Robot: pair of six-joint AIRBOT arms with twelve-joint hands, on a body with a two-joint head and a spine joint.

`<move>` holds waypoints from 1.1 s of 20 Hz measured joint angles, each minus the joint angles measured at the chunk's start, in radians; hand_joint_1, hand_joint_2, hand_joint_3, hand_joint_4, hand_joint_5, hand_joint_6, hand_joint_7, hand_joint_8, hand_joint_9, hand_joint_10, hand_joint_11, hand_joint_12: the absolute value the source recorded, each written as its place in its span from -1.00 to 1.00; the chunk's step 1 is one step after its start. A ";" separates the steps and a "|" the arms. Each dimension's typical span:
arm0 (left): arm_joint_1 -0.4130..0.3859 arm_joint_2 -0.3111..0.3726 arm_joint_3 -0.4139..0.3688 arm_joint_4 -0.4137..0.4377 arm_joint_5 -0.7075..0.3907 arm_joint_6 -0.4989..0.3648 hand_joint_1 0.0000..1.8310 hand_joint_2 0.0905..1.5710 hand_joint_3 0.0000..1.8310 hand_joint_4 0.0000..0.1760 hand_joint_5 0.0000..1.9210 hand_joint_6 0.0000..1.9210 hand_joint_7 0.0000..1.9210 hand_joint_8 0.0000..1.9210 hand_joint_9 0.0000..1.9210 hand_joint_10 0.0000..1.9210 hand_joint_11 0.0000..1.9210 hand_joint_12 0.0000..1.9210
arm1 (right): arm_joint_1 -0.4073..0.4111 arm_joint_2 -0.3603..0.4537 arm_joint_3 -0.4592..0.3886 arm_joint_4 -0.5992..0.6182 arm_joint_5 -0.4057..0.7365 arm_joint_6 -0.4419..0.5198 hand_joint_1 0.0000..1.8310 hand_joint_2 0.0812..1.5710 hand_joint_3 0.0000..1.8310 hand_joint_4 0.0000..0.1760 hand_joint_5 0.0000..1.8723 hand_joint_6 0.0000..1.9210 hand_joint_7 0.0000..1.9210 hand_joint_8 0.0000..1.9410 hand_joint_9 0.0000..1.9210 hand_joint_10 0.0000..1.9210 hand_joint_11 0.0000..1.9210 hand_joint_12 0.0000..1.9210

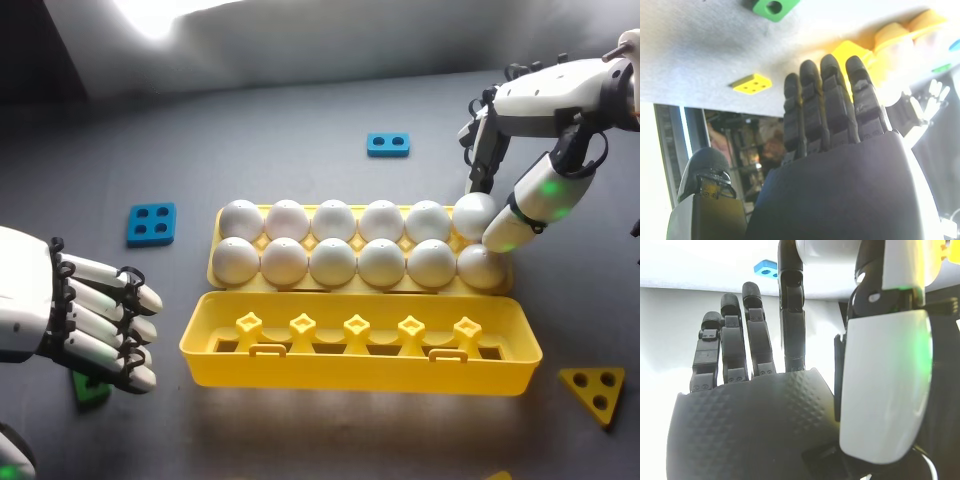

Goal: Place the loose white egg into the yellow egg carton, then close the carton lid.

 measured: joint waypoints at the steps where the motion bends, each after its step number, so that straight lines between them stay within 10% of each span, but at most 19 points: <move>1: 0.000 0.000 0.000 0.001 0.000 0.000 -1.00 0.39 -1.00 -1.00 -0.63 -1.00 -0.59 -1.00 -0.69 -1.00 -1.00 -0.64 | -0.004 0.000 0.000 0.000 0.002 0.001 0.20 0.22 -1.00 0.97 0.37 -0.52 -0.63 -0.99 -0.76 -1.00 -1.00 -1.00; 9: 0.000 0.000 0.000 0.001 0.000 0.000 -1.00 0.39 -1.00 -1.00 -0.62 -1.00 -0.59 -1.00 -0.71 -1.00 -1.00 -0.65 | -0.007 0.002 0.000 0.003 0.003 0.003 0.21 0.22 -1.00 0.77 0.38 -0.53 -0.63 -1.00 -0.76 -1.00 -1.00 -1.00; 11: 0.000 0.000 -0.001 0.000 0.000 0.000 -1.00 0.39 -1.00 -1.00 -0.62 -1.00 -0.59 -1.00 -0.70 -1.00 -1.00 -0.63 | -0.010 0.002 0.000 0.003 0.002 0.003 0.22 0.22 -1.00 0.32 0.37 -0.53 -0.61 -1.00 -0.74 -0.99 -1.00 -1.00; 12: 0.000 0.000 -0.001 0.000 0.000 0.000 -1.00 0.39 -1.00 -1.00 -0.62 -1.00 -0.59 -1.00 -0.70 -1.00 -1.00 -0.63 | -0.010 0.003 0.000 0.003 0.002 0.003 0.20 0.22 -1.00 0.86 0.37 -0.53 -0.61 -1.00 -0.75 -1.00 -1.00 -1.00; 16: 0.000 0.000 -0.001 0.001 0.000 0.000 -1.00 0.39 -1.00 -1.00 -0.63 -1.00 -0.60 -1.00 -0.70 -1.00 -1.00 -0.63 | -0.011 0.003 0.000 0.003 0.000 0.002 0.18 0.24 -1.00 1.00 0.31 -0.43 -0.64 -1.00 -0.77 -1.00 -1.00 -1.00; 17: 0.000 0.000 -0.001 0.001 0.000 0.000 -1.00 0.39 -1.00 -1.00 -0.63 -1.00 -0.60 -1.00 -0.70 -1.00 -1.00 -0.63 | -0.011 0.003 0.000 0.002 0.000 0.002 0.07 0.12 -1.00 0.10 0.15 -0.77 -0.65 -1.00 -0.77 -1.00 -1.00 -1.00; 18: 0.000 0.000 -0.001 0.001 0.000 0.000 -1.00 0.39 -1.00 -1.00 -0.63 -1.00 -0.60 -1.00 -0.70 -1.00 -1.00 -0.63 | -0.011 0.003 0.000 0.002 0.000 0.002 0.04 0.08 -1.00 -0.14 0.14 -0.91 -0.65 -1.00 -0.77 -1.00 -1.00 -1.00; 22: 0.000 0.000 -0.001 0.000 0.000 0.000 -1.00 0.38 -1.00 -1.00 -0.63 -1.00 -0.61 -1.00 -0.72 -1.00 -1.00 -0.69 | -0.011 0.004 0.000 0.000 -0.006 0.000 -0.01 0.04 -1.00 0.24 0.08 -0.99 -0.66 -1.00 -0.77 -1.00 -1.00 -1.00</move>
